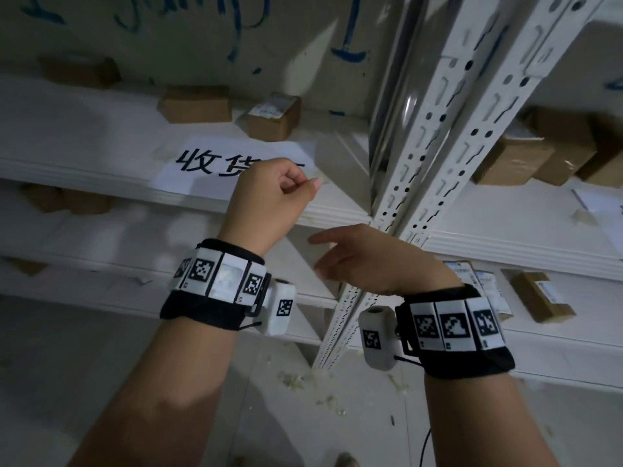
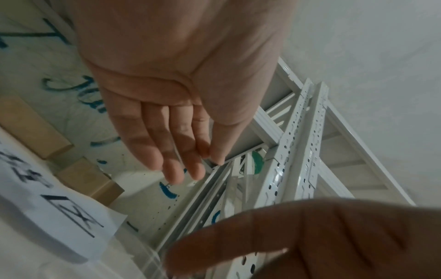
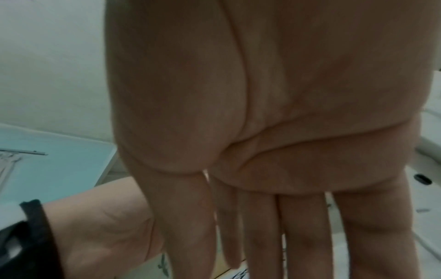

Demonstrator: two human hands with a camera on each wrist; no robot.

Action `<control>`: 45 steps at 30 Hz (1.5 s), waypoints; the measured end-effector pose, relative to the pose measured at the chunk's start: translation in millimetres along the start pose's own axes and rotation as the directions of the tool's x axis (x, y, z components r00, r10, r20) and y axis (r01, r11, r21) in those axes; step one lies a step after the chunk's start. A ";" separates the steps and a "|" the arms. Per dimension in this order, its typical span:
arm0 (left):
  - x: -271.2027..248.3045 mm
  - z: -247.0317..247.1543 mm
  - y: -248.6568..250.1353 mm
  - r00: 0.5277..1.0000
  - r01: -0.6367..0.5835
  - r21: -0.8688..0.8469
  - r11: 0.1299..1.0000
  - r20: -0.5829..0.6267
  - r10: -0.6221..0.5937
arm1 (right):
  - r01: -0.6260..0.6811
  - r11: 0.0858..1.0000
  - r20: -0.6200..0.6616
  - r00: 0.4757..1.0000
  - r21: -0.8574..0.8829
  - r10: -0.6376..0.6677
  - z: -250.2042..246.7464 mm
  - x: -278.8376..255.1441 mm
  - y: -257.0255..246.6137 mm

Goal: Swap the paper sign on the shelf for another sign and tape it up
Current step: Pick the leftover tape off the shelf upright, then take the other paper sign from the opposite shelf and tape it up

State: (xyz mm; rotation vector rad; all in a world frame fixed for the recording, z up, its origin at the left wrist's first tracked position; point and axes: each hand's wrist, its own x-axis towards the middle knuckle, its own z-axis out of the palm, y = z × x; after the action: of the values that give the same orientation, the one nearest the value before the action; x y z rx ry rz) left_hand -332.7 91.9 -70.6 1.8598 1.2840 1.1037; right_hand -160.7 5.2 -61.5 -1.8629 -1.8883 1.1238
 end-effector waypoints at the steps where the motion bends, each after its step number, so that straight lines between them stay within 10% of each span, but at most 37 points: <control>1: 0.1 3.5 4.7 1.000 -0.025 0.016 1.000 -0.007 0.025 | -0.009 1.000 -0.058 0.998 -0.025 0.007 -3.9 -2.1 0.5; 6: -6.3 31.7 46.4 0.983 -0.181 -0.031 0.983 0.002 0.181 | -0.053 0.996 -0.426 0.904 -0.074 0.016 -33.0 -26.6 4.0; 12: -22.8 84.0 93.7 0.938 -0.288 -0.152 0.945 0.154 0.311 | -0.068 0.997 -0.786 0.618 -0.023 0.024 -56.8 -73.1 26.7; 29: -100.9 323.5 254.9 0.738 -0.423 -0.212 0.881 0.483 0.471 | -0.165 0.963 -0.970 0.087 0.211 0.227 -148.5 -271.7 228.0; 36: -124.1 434.3 309.2 0.671 -0.460 -0.176 0.870 0.572 0.471 | -0.153 0.932 -0.944 -0.039 0.329 0.327 -185.6 -336.7 329.0; 45: -100.6 546.2 337.2 0.623 -0.475 -0.212 0.854 0.605 0.496 | -0.169 0.894 -0.910 -0.065 0.415 0.410 -237.1 -333.5 418.1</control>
State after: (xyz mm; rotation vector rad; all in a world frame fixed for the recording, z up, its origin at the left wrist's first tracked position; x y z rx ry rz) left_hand 277.2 -132.1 -68.7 2.3455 0.3549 0.5906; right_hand 351.4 -277.4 -74.2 -1.9999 -0.4322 -0.2425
